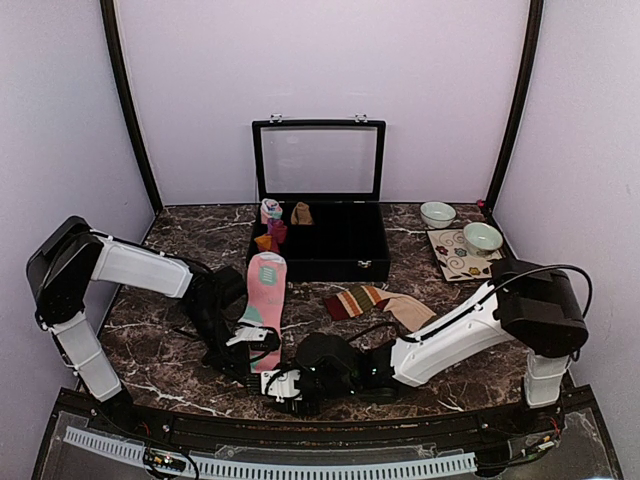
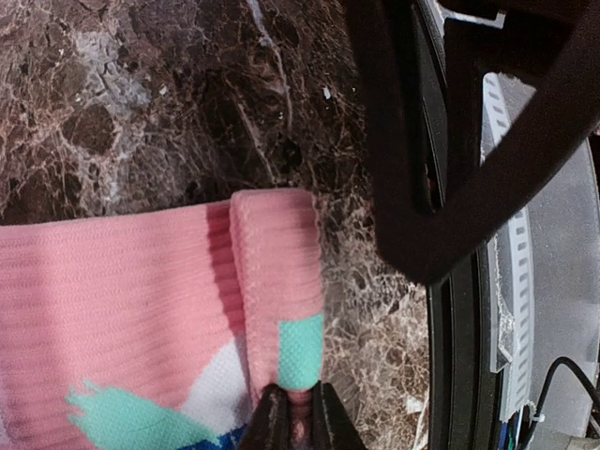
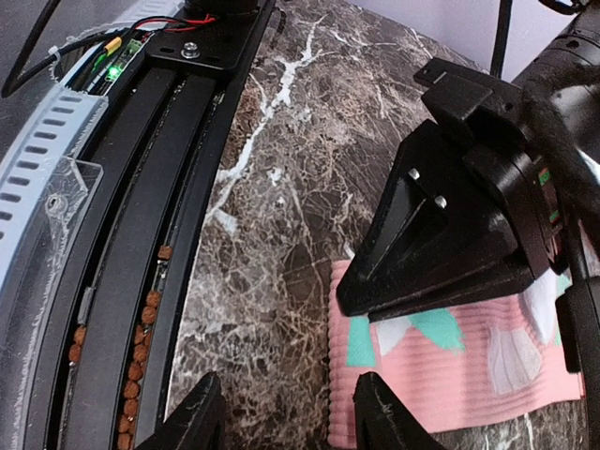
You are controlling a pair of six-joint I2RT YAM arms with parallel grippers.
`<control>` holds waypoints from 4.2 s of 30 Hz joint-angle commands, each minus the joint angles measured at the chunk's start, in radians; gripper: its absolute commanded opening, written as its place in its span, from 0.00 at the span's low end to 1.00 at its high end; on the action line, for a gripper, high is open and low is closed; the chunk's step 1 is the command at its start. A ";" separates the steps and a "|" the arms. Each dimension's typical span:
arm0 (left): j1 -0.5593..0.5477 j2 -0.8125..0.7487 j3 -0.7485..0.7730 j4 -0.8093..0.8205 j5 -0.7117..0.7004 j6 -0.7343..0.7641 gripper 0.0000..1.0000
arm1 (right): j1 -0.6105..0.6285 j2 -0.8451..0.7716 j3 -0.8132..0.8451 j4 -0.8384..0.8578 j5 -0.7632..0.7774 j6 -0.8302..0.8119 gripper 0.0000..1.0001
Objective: Roll the socks
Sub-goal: Roll the sock at the center of the board.
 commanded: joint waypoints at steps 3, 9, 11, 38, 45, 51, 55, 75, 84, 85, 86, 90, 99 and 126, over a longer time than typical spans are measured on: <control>0.001 0.012 -0.061 0.001 -0.120 0.010 0.11 | -0.032 0.077 0.074 0.089 -0.031 -0.082 0.48; 0.000 0.001 -0.069 -0.005 -0.117 0.016 0.12 | -0.060 0.145 0.121 0.088 -0.054 -0.090 0.47; 0.001 -0.008 -0.071 -0.001 -0.114 0.015 0.12 | -0.061 0.163 0.124 0.103 -0.048 -0.082 0.43; 0.049 -0.494 -0.285 0.131 -0.195 0.059 0.54 | -0.104 0.258 0.124 -0.035 -0.200 0.436 0.00; 0.043 -0.501 -0.241 0.012 -0.164 0.155 0.48 | -0.168 0.300 0.205 -0.165 -0.299 0.573 0.00; -0.040 -0.470 -0.220 -0.005 -0.144 0.110 0.44 | -0.210 0.342 0.223 -0.227 -0.326 0.665 0.00; -0.058 -0.490 -0.215 0.017 -0.088 0.007 0.44 | -0.221 0.343 0.190 -0.201 -0.331 0.736 0.00; -0.134 -0.424 -0.224 0.211 -0.201 -0.060 0.43 | -0.234 0.371 0.220 -0.237 -0.558 0.957 0.00; -0.145 -0.387 -0.236 0.246 -0.222 -0.075 0.34 | -0.242 0.377 0.225 -0.219 -0.557 1.017 0.00; -0.147 -0.390 -0.241 0.248 -0.224 -0.075 0.34 | -0.243 0.382 0.224 -0.218 -0.562 1.023 0.00; -0.148 -0.389 -0.245 0.249 -0.227 -0.077 0.33 | -0.243 0.385 0.223 -0.213 -0.564 1.030 0.00; -0.149 -0.381 -0.258 0.267 -0.236 -0.079 0.28 | -0.247 0.390 0.214 -0.187 -0.573 1.052 0.00; -0.151 -0.365 -0.277 0.290 -0.227 -0.085 0.20 | -0.257 0.399 0.203 -0.157 -0.593 1.083 0.00; -0.149 -0.326 -0.332 0.374 -0.355 -0.170 0.32 | -0.263 0.374 0.129 -0.113 -0.616 1.084 0.00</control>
